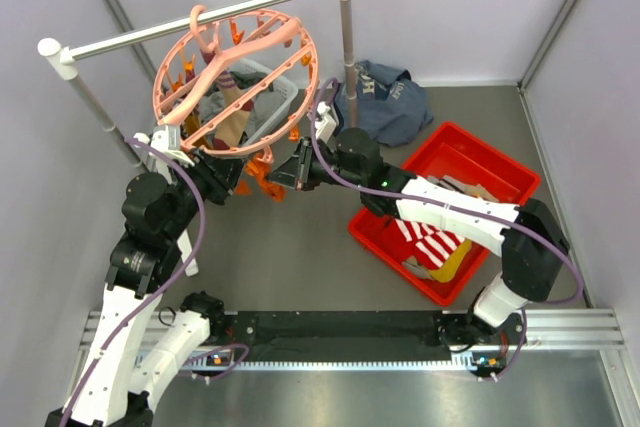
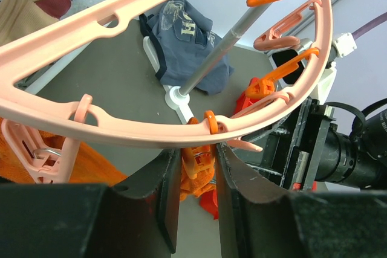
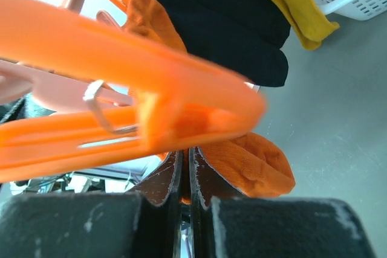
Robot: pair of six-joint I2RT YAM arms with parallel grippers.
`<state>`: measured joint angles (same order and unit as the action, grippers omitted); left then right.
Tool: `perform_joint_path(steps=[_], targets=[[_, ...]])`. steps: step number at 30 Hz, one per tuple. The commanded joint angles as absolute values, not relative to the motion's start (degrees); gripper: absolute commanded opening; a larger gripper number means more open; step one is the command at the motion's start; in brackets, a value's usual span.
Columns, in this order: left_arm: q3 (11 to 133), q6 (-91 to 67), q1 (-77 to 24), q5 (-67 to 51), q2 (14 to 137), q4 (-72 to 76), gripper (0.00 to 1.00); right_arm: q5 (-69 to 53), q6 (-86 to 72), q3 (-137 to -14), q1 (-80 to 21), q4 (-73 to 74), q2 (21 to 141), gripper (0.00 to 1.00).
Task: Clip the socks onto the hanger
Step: Clamp the sock onto the hanger.
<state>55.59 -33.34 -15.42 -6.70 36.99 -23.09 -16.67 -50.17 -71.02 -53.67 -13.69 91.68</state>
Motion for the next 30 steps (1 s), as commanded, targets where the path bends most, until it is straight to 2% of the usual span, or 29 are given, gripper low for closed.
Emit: perform_joint_path(steps=[1, 30], targets=[[54.8, -33.3, -15.5, -6.8, 37.3, -20.8, 0.00, -17.9, -50.1, -74.8, -55.1, -15.4, 91.6, 0.00], [54.5, -33.4, -15.5, -8.0, 37.0, -20.8, 0.01, -17.8, -50.1, -76.7, -55.4, -15.3, 91.4, 0.00]])
